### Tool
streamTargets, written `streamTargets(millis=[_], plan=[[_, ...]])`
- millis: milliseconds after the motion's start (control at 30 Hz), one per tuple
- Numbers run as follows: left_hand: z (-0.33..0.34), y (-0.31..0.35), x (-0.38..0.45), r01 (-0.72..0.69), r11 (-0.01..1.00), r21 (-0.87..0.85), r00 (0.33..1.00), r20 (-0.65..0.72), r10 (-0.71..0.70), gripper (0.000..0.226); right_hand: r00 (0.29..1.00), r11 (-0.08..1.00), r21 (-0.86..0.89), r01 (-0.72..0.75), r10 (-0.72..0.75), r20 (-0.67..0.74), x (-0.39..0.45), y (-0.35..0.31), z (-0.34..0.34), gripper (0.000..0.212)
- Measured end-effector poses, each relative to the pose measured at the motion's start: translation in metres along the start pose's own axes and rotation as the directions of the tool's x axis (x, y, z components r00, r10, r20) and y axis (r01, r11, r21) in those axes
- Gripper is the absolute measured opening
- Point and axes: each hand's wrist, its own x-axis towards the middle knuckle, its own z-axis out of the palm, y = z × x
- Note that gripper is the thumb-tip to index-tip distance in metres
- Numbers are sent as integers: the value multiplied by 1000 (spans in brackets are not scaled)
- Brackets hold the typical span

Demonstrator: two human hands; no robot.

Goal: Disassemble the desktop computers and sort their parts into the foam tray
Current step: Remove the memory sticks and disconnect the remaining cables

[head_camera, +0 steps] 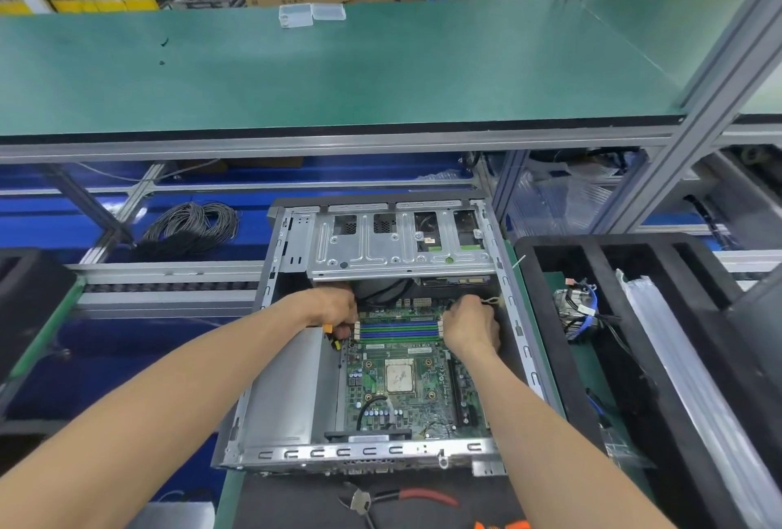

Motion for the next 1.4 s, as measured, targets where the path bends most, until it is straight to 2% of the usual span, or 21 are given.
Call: streamTargets(millis=[100, 233, 300, 367, 600, 767, 867, 1000, 1100, 1233, 1267, 1367, 1400], plan=[[0, -1, 0, 5, 1000, 1, 1000, 8, -5, 20, 995, 995, -25, 93, -93, -19, -5, -1, 0, 18], [1, 0, 0, 12, 1000, 20, 1000, 16, -12, 20, 972, 972, 55, 230, -232, 46, -6, -2, 2, 30], [1, 1, 0, 19, 998, 58, 1000, 24, -20, 21, 949, 952, 0, 307, -306, 78, -5, -2, 7, 36], [1, 0, 1, 12, 996, 84, 999, 36, -15, 24, 927, 925, -83, 372, -366, 77, -1, -2, 11, 30], [2, 0, 3, 35, 997, 62, 999, 37, -37, 13, 898, 886, -146, 441, -434, 75, 4, -9, 20, 17], [3, -4, 6, 50, 999, -9, 997, 55, -50, 18, 882, 876, -106, 471, -466, 69, 0, -11, 16, 26], [4, -3, 8, 62, 998, -23, 997, 55, -61, 18, 887, 890, -22, 456, -452, 90, -4, -10, 8, 23], [4, 0, 6, 42, 997, 66, 998, 43, -45, 20, 878, 883, 104, 459, -468, 102, -19, -12, -7, 20], [3, -1, 2, 28, 992, 121, 999, 32, -32, 15, 871, 867, 170, 468, -485, 77, -36, -12, -22, 19], [4, 0, 1, 22, 997, 78, 1000, 6, -23, 24, 876, 845, 266, 464, -483, 7, -56, -17, -53, 9], [4, 0, 1, 24, 997, 79, 1000, 6, -25, 26, 882, 837, 304, 455, -471, -25, -58, -16, -62, 5], [4, -2, 1, 26, 996, 88, 1000, 13, -28, 27, 924, 794, 483, 370, -369, -102, -54, -4, -88, 23], [4, -2, 1, 28, 995, 94, 999, 16, -30, 26, 942, 761, 562, 323, -317, -111, -51, 2, -97, 22]])
